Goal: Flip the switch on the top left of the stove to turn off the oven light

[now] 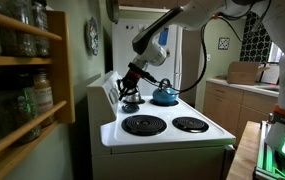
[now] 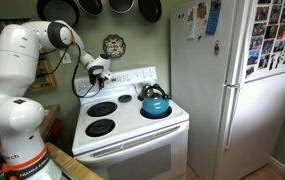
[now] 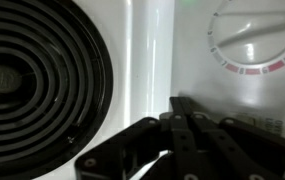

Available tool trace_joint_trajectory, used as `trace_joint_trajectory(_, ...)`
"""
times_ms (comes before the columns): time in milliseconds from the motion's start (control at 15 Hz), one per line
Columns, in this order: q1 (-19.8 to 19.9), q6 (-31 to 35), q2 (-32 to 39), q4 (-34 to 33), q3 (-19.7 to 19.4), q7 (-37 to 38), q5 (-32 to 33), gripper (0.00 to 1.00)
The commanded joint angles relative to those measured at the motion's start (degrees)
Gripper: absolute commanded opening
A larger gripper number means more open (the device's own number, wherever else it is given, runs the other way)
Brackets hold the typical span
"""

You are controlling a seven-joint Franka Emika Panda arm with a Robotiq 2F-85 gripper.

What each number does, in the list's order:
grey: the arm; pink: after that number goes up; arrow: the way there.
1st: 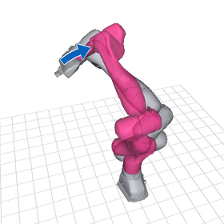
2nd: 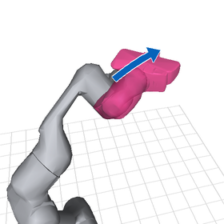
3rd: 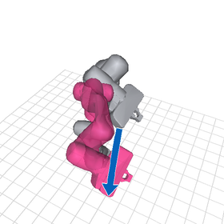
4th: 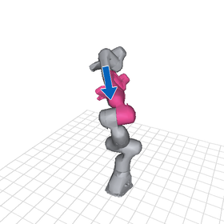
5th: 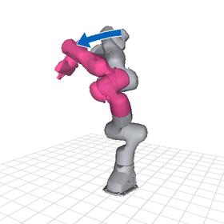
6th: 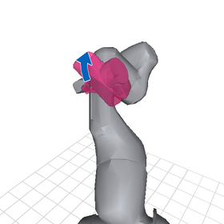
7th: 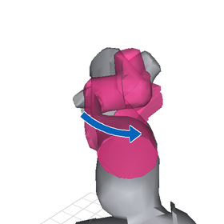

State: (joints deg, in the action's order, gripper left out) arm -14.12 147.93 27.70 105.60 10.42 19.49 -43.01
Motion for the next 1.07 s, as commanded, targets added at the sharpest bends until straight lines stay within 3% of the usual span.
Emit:
trace_joint_trajectory(0, 0.1, -4.6, -2.9, 1.8, -0.3, -0.2, 5.2, 0.26)
trace_joint_trajectory(133, 1.1, -9.1, -6.4, 3.5, 0.6, -3.4, 8.2, 0.32)
trace_joint_trajectory(333, 2.5, -17.1, -12.3, 5.1, 1.5, -8.4, 10.7, 0.56)
trace_joint_trajectory(733, 4.1, -40.6, -24.1, 5.5, 0.1, -15.7, 19.2, 0.99)
trace_joint_trajectory(1000, 3.5, -51.4, -29.2, 5.1, 0.3, -21.0, 25.5, 1.0)
